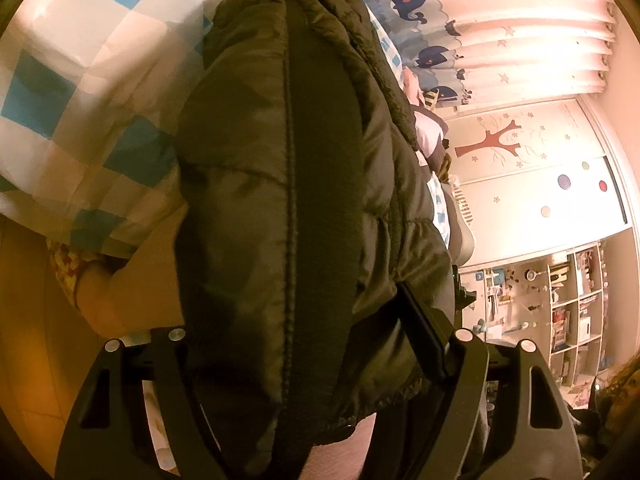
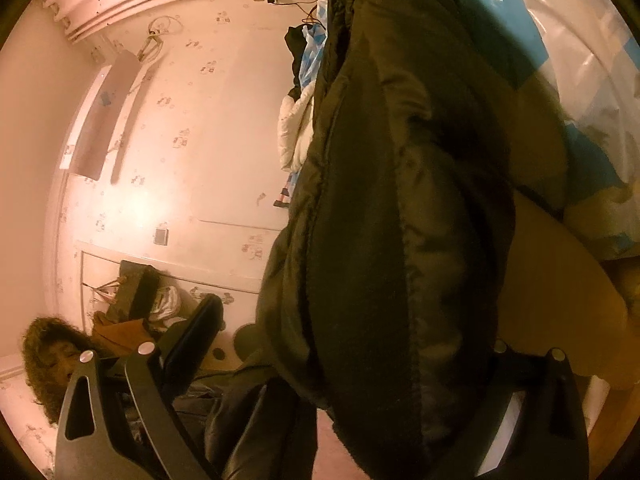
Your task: Fold large clothes
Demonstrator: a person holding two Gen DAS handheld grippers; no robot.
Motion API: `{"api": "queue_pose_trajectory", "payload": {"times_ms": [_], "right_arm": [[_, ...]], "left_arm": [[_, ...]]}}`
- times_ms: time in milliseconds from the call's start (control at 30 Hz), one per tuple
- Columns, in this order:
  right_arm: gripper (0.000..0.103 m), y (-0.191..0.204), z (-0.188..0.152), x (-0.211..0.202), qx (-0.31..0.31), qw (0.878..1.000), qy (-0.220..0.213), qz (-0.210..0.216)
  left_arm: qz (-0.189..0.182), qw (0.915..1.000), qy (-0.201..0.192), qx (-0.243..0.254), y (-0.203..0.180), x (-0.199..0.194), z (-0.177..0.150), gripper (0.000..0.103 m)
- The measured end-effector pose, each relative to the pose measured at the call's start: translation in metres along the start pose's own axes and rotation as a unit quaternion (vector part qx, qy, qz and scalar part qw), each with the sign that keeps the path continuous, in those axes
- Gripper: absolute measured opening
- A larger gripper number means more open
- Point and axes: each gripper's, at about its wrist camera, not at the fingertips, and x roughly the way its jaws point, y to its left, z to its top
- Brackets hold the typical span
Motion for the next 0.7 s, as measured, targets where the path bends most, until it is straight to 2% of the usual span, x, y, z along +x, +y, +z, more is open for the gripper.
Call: {"api": "queue_pose_trajectory", "payload": {"times_ms": [233, 267, 300, 333, 400, 567, 600, 700], "right_arm": [[0.095, 0.003, 0.001, -0.001, 0.002, 0.999, -0.024, -0.021], [0.084, 0.007, -0.001, 0.000, -0.004, 0.999, -0.026, -0.030], [0.049, 0.009, -0.002, 0.002, -0.005, 0.999, -0.024, -0.038], [0.035, 0.012, -0.003, 0.006, -0.004, 0.999, -0.020, -0.043], [0.026, 0.021, -0.005, 0.011, -0.017, 0.998, -0.015, -0.058], [0.019, 0.040, -0.005, 0.015, -0.034, 0.997, -0.009, -0.076], [0.019, 0.041, -0.004, 0.016, -0.034, 0.996, -0.010, -0.076], [0.018, 0.045, -0.005, 0.018, -0.033, 0.997, -0.019, -0.068]], "left_arm": [[0.007, 0.9999, 0.003, -0.013, 0.009, 0.001, -0.001, 0.075], [0.008, 0.9999, 0.003, -0.014, 0.009, 0.001, -0.002, 0.075], [0.009, 0.9999, 0.003, -0.014, 0.009, 0.001, -0.002, 0.075], [0.011, 0.9998, 0.004, -0.015, 0.009, 0.002, -0.001, 0.076], [0.013, 0.9998, 0.005, -0.015, 0.009, 0.003, -0.001, 0.076], [0.022, 0.9997, 0.003, -0.010, 0.005, 0.004, 0.000, 0.076], [0.027, 0.9996, -0.001, -0.004, 0.003, 0.004, 0.000, 0.074], [0.022, 0.9997, -0.001, 0.007, -0.005, 0.001, -0.001, 0.041]]}}
